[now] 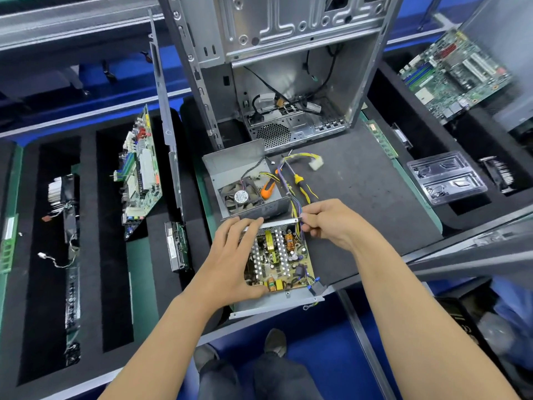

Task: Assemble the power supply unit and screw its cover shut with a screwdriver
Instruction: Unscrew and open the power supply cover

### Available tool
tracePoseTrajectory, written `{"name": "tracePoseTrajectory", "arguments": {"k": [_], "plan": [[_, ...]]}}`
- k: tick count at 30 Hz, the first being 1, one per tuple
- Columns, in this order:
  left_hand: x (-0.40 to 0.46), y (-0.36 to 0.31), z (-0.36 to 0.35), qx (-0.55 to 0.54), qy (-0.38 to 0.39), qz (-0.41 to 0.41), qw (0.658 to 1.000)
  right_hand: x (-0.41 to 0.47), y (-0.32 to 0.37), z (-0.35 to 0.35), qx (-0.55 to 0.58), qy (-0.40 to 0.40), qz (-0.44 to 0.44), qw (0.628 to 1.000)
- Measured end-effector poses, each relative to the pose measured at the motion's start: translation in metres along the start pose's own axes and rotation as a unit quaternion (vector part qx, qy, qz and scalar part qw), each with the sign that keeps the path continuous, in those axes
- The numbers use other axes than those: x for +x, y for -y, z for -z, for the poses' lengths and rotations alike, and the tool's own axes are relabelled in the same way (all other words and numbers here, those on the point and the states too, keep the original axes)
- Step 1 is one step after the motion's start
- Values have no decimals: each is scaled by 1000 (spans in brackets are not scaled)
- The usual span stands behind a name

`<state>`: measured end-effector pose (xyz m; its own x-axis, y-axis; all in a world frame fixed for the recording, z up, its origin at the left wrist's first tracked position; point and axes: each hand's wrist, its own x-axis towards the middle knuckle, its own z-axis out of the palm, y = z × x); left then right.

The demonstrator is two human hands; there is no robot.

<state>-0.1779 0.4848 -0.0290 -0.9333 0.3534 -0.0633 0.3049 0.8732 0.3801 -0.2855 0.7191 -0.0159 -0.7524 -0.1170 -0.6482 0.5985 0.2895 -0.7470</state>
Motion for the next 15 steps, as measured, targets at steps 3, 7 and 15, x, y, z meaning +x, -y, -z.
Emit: {"name": "tracePoseTrajectory", "arguments": {"k": [3,7,15], "plan": [[0,1,0,10,3,3,1000,4,0,-2,-42,-4,-27,999],[1,-3,1,53,1,5,999,7,1,-6,12,18,-58,998],[-1,-7,1,73,-33,27,996,-21,-29,16,-57,-29,-3,998]]}}
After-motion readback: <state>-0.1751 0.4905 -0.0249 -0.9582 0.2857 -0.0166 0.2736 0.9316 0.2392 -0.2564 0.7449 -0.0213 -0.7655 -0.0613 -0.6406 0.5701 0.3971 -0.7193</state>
